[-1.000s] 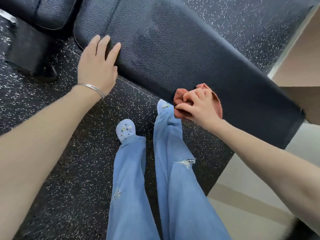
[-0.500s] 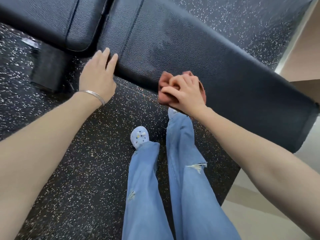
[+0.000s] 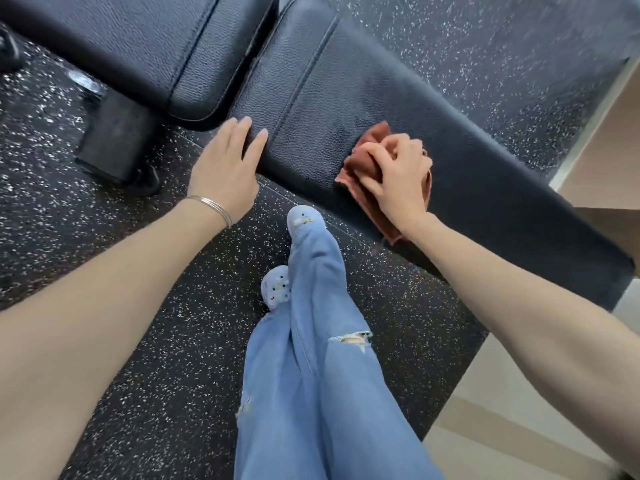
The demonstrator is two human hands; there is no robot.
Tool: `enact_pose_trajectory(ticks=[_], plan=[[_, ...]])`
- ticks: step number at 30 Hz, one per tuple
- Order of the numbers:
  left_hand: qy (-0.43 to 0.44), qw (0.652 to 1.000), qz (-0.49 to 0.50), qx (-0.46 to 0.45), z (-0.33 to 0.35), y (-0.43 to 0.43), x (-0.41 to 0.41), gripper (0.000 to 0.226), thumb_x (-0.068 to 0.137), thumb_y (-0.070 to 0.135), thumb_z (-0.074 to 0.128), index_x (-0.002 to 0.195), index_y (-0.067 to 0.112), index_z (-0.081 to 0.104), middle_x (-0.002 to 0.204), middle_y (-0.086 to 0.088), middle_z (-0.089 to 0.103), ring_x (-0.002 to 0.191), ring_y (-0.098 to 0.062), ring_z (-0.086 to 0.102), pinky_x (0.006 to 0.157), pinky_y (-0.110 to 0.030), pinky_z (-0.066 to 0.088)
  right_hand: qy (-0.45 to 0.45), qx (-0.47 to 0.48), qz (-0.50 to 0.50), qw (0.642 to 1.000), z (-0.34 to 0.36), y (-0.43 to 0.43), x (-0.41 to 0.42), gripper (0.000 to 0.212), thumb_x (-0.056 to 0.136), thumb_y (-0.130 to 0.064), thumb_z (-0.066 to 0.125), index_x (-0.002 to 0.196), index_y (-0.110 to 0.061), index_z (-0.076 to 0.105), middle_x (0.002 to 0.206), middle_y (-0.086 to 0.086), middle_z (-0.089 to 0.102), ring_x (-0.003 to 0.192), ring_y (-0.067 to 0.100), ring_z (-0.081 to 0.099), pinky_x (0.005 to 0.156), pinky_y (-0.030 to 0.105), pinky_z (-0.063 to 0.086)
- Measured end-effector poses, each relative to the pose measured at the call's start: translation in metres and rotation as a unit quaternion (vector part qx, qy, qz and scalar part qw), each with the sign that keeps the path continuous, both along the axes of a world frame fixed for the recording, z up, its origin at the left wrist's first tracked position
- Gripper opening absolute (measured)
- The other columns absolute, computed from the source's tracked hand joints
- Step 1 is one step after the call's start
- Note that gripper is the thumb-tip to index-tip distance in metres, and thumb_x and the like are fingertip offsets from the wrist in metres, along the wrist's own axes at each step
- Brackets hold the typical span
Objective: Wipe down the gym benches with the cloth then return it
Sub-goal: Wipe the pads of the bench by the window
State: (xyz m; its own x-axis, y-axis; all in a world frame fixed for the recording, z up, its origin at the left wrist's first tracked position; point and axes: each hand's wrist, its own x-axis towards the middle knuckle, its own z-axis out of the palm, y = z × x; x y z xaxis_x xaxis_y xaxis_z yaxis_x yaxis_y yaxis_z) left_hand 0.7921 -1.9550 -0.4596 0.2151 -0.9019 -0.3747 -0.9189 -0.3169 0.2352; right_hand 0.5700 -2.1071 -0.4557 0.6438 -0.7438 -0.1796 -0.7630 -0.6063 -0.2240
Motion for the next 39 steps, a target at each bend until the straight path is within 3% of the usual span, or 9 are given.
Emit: enact_pose_trajectory(ticks=[5, 10, 15, 18, 20, 28, 31, 34, 39], plan=[[-0.004, 1.000, 0.006, 0.012, 0.002, -0.009, 0.003, 0.066, 0.092, 0.017, 0.045, 0.148, 0.003, 0.014, 0.154, -0.025, 0.005, 0.144, -0.036, 0.007, 0.119, -0.040, 0.006, 0.004, -0.006, 0.043, 0.999, -0.005, -0.047, 0.107, 0.042, 0.081, -0.044, 0.061, 0.121, -0.035, 0.054, 0.123, 0.004, 0.046, 0.114, 0.027, 0.040, 0.085, 0.042, 0.032], [-0.019, 0.999, 0.030, 0.001, 0.004, -0.037, 0.013, 0.064, 0.096, 0.023, 0.042, 0.147, 0.000, 0.011, 0.155, -0.025, 0.008, 0.144, -0.034, 0.007, 0.118, -0.037, 0.001, 0.010, -0.013, 0.032, 0.999, -0.003, -0.034, 0.109, 0.040, 0.080, -0.042, 0.060, 0.119, -0.033, 0.056, 0.120, 0.005, 0.049, 0.110, 0.027, 0.041, 0.086, 0.040, 0.028], [-0.011, 0.999, 0.048, -0.003, 0.004, -0.070, 0.027, 0.064, 0.095, 0.022, 0.044, 0.147, 0.001, 0.014, 0.155, -0.021, 0.013, 0.144, -0.034, 0.011, 0.118, -0.041, 0.011, -0.003, 0.002, 0.212, 0.977, -0.002, 0.003, 0.058, 0.039, 0.069, -0.035, 0.073, 0.106, -0.024, 0.066, 0.104, 0.009, 0.060, 0.094, 0.033, 0.055, 0.079, 0.045, 0.037], [-0.031, 0.998, 0.056, 0.004, 0.003, -0.081, 0.042, 0.065, 0.092, 0.023, 0.046, 0.146, 0.001, 0.018, 0.154, -0.020, 0.016, 0.143, -0.035, 0.013, 0.116, -0.047, 0.015, 0.005, -0.009, 0.286, 0.958, -0.002, -0.011, 0.055, 0.033, 0.073, -0.040, 0.070, 0.104, -0.028, 0.067, 0.099, 0.006, 0.062, 0.088, 0.031, 0.057, 0.074, 0.043, 0.041], [-0.041, 0.997, 0.058, 0.008, 0.003, -0.086, 0.054, 0.068, 0.091, 0.028, 0.049, 0.146, 0.001, 0.020, 0.154, -0.018, 0.018, 0.143, -0.035, 0.013, 0.114, -0.051, 0.014, 0.011, -0.017, 0.278, 0.960, -0.001, -0.027, 0.069, 0.033, 0.075, -0.046, 0.067, 0.104, -0.030, 0.066, 0.100, 0.005, 0.062, 0.089, 0.031, 0.056, 0.075, 0.043, 0.040], [-0.052, 0.996, 0.071, 0.011, 0.004, -0.103, 0.065, 0.065, 0.093, 0.029, 0.046, 0.147, 0.005, 0.019, 0.155, -0.019, 0.013, 0.144, -0.036, 0.010, 0.115, -0.052, 0.011, 0.039, -0.027, 0.092, 0.995, -0.002, -0.109, 0.157, 0.042, 0.078, -0.056, 0.046, 0.112, -0.034, 0.059, 0.116, 0.004, 0.054, 0.106, 0.031, 0.048, 0.081, 0.041, 0.033], [-0.040, 0.999, 0.030, 0.010, 0.006, -0.109, 0.057, 0.064, 0.094, 0.036, 0.042, 0.147, 0.006, 0.021, 0.155, -0.018, 0.015, 0.143, -0.037, 0.010, 0.115, -0.051, 0.010, 0.008, -0.029, 0.124, 0.992, -0.004, -0.114, 0.130, 0.040, 0.078, -0.049, 0.055, 0.114, -0.030, 0.061, 0.113, 0.007, 0.057, 0.101, 0.033, 0.051, 0.079, 0.041, 0.035], [-0.050, 0.998, -0.026, 0.013, 0.004, -0.112, 0.055, 0.066, 0.093, 0.040, 0.041, 0.147, 0.008, 0.021, 0.155, -0.016, 0.017, 0.143, -0.035, 0.011, 0.116, -0.051, 0.010, -0.017, -0.027, 0.087, 0.996, -0.002, -0.119, 0.072, 0.039, 0.076, -0.042, 0.065, 0.112, -0.026, 0.065, 0.107, 0.009, 0.058, 0.095, 0.034, 0.053, 0.078, 0.041, 0.037], [-0.070, 0.997, -0.007, 0.017, 0.003, -0.107, 0.065, 0.063, 0.091, 0.037, 0.046, 0.147, 0.015, 0.026, 0.154, -0.019, 0.018, 0.140, -0.044, 0.012, 0.113, -0.056, 0.011, -0.005, -0.023, 0.124, 0.992, -0.004, -0.122, -0.005, 0.038, 0.077, -0.039, 0.067, 0.112, -0.026, 0.065, 0.108, 0.010, 0.057, 0.097, 0.027, 0.046, 0.078, 0.036, 0.030]])
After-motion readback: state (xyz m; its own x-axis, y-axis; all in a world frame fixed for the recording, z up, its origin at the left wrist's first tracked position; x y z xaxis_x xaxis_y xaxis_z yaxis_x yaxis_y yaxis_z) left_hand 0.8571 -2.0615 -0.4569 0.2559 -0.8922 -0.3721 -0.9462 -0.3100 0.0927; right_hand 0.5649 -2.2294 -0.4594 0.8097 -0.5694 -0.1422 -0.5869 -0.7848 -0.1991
